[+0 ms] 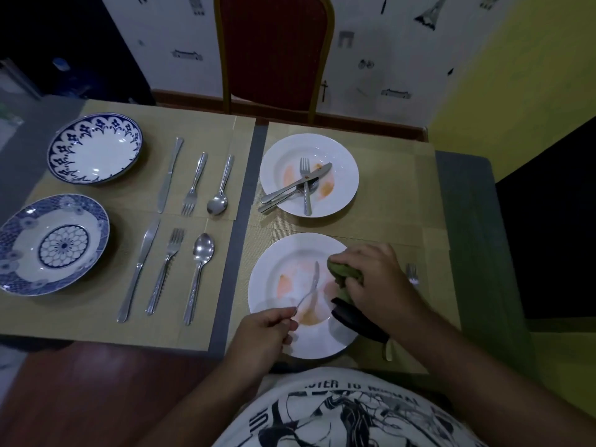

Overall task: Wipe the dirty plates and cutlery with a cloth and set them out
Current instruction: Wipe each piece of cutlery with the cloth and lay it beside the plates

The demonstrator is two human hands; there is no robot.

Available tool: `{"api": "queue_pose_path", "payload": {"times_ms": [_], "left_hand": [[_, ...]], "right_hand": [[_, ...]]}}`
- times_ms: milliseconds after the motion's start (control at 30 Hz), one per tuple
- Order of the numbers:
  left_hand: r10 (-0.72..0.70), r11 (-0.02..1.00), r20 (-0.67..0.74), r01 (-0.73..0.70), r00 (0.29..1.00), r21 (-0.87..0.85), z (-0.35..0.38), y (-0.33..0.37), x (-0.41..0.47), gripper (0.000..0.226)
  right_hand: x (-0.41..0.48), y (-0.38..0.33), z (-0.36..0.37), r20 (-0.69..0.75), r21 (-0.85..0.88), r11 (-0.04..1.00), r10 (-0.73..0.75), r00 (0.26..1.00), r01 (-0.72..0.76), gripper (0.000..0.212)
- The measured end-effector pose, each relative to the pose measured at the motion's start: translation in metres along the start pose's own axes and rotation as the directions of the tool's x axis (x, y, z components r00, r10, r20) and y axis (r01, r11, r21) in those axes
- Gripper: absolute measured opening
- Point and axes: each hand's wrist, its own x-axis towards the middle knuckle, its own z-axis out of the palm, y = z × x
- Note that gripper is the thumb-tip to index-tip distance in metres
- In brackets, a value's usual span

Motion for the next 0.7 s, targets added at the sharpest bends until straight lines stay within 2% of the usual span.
{"api": "queue_pose_path", "payload": {"times_ms": [67,167,267,333,400,467,567,700], "left_hand": [[0.037,0.999,-0.048,-0.037,0.998,0.012,0.006,0.0,0.0,0.029],[0.061,0.998,-0.038,-0.06,0.997,0.021,0.012,0.002,-0.004,0.026],[0.033,0.999,0.008,-0.033,0.999,0.04,0.015,0.002,-0.008,0.025],[0.017,0.998,0.019,-0.018,1.0,0.058,0.016,0.002,-0.009,0.022],[-0.005,0.998,0.021,0.004,1.0,0.064,0.02,0.003,-0.009,0.02],[-0.031,0.998,0.03,0.029,0.999,0.048,0.026,0.004,-0.009,0.019],[-0.037,0.999,0.07,0.036,0.997,0.022,0.041,0.008,-0.009,0.016],[0.005,0.998,0.15,-0.014,0.989,0.054,0.077,0.018,-0.002,0.014]], "right_hand": [[-0.008,-0.008,0.0,-0.008,-0.017,0.996,-0.088,0.996,0.088,0.05],[-0.019,-0.013,0.01,0.115,-0.101,0.958,-0.257,0.959,0.269,0.039],[-0.018,-0.003,0.018,0.187,-0.162,0.93,-0.299,0.936,0.33,0.033],[-0.008,0.008,0.015,0.16,-0.206,0.937,-0.253,0.954,0.282,0.041],[0.001,0.016,0.007,0.075,-0.227,0.959,-0.157,0.985,0.17,0.044],[0.002,0.025,-0.004,-0.023,-0.18,0.982,-0.063,0.998,0.058,0.044],[-0.008,0.044,-0.021,-0.098,-0.074,0.995,0.062,0.993,-0.069,0.047],[-0.031,0.071,-0.043,-0.133,-0.046,0.983,0.17,0.976,-0.178,0.048]]}}
